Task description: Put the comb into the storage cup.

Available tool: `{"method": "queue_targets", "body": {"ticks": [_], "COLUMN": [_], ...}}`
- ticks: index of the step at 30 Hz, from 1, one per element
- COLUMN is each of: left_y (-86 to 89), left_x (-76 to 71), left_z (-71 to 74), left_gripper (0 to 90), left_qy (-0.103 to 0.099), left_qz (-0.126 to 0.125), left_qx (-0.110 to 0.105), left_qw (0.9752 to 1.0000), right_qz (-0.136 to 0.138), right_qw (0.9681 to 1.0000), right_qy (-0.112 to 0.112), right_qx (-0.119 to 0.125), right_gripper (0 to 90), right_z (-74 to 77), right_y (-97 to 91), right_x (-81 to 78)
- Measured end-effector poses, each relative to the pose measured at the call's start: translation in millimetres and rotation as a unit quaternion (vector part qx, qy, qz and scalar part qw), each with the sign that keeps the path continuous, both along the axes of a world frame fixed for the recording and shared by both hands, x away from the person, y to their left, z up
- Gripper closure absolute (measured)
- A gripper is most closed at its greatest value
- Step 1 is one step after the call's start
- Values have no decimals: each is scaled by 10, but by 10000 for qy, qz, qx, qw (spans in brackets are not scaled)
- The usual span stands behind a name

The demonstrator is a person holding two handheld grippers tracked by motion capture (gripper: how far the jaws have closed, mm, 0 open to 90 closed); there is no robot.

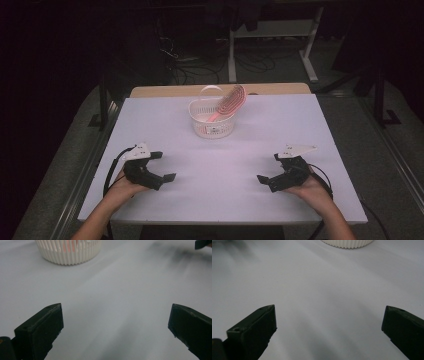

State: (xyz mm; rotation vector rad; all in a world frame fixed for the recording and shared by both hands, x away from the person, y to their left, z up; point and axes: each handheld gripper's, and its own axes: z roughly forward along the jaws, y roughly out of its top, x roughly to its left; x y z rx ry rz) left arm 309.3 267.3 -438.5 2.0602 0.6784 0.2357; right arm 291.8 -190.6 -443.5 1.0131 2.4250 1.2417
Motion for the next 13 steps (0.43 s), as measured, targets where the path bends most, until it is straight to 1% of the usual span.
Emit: {"method": "queue_targets", "body": {"ticks": [1,5,13], "left_y": [2,9,19], "left_x": [4,19,24], "left_z": [-6,-8,0], "left_gripper": [0,0,0], "left_qy": [-2,-52,-82], "left_qz": [-2,11,2], "left_qx": [25,6,2], "left_qw": [10000,10000,10000], "right_qz": [2,8,-9], "right_qw": [10000,10000,10000], "right_qy": [-5,3,7], "right_qx": [0,-11,-21], "right_gripper": [0,0,0], "right_z": [0,-4,-9], "right_y": [2,5,2], "right_x": [0,-2,-7]}}
